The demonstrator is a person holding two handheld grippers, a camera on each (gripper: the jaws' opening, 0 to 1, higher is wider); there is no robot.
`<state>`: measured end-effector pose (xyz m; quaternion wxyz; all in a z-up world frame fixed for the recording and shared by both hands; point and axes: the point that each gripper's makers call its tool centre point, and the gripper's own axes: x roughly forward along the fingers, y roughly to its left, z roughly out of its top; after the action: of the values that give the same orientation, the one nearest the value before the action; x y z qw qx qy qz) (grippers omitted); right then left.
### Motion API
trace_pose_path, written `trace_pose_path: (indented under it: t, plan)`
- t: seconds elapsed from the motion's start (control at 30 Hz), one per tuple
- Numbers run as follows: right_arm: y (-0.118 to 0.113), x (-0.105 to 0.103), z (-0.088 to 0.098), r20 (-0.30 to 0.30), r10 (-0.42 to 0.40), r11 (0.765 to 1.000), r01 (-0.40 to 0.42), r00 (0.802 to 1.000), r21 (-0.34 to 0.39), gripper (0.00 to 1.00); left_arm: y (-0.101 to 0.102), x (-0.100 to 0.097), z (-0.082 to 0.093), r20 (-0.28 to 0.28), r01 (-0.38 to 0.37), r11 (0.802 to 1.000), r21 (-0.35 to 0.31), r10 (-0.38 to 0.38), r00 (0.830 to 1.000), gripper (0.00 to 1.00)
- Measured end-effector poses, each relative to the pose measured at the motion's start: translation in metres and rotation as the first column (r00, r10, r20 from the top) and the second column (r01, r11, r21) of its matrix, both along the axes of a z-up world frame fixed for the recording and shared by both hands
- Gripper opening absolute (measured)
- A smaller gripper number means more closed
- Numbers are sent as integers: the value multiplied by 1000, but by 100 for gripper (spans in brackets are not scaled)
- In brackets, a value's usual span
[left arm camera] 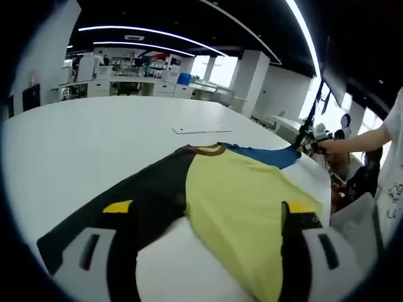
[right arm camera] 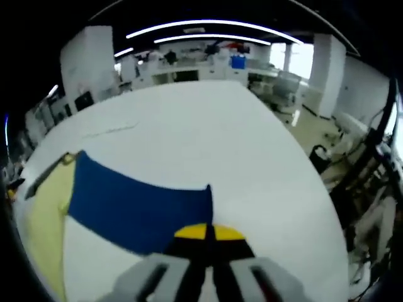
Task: Fold the garment on the visible template until the final outline fits inside the template.
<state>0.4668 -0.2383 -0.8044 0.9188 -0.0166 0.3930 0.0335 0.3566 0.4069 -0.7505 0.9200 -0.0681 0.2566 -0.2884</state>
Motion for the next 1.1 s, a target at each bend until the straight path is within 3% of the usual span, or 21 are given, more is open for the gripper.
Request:
trace_pose_path:
  t: [0.1, 0.3, 0.43, 0.5, 0.7, 0.87, 0.97, 1.1]
  plan:
    - [-3, 5, 2, 1, 5, 1000, -5, 1000, -14, 0, 0, 0, 1, 1, -3, 1000, 0, 3, 1000, 93]
    - [-5, 11, 15, 18, -22, 999, 22, 1000, 36, 0, 2, -2, 3, 6, -6, 1000, -1, 6, 1000, 93]
    - [-12, 21, 12, 24, -36, 997, 35, 999, 75, 0, 1, -2, 4, 14, -10, 1000, -5, 10, 1000, 93]
    - [-3, 11, 19, 24, -40, 996, 37, 999, 85, 0, 0, -2, 5, 16, -9, 1000, -7, 9, 1000, 93]
    - [3, 9, 25, 12, -48, 983, 46, 999, 176, 0, -3, -4, 7, 22, 3, 1000, -10, -2, 1000, 93]
    - [31, -7, 43, 3, -52, 965, 50, 999, 259, 0, -5, -5, 10, 33, 6, 1000, -20, -6, 999, 93]
    - [62, -11, 57, -18, -42, 916, 46, 999, 398, 0, -7, -5, 13, 44, 14, 1000, -22, -13, 999, 93]
    - [96, -11, 70, -20, -3, 889, 12, 1000, 458, 0, -10, -5, 16, 55, 28, 1000, -14, -28, 998, 92]
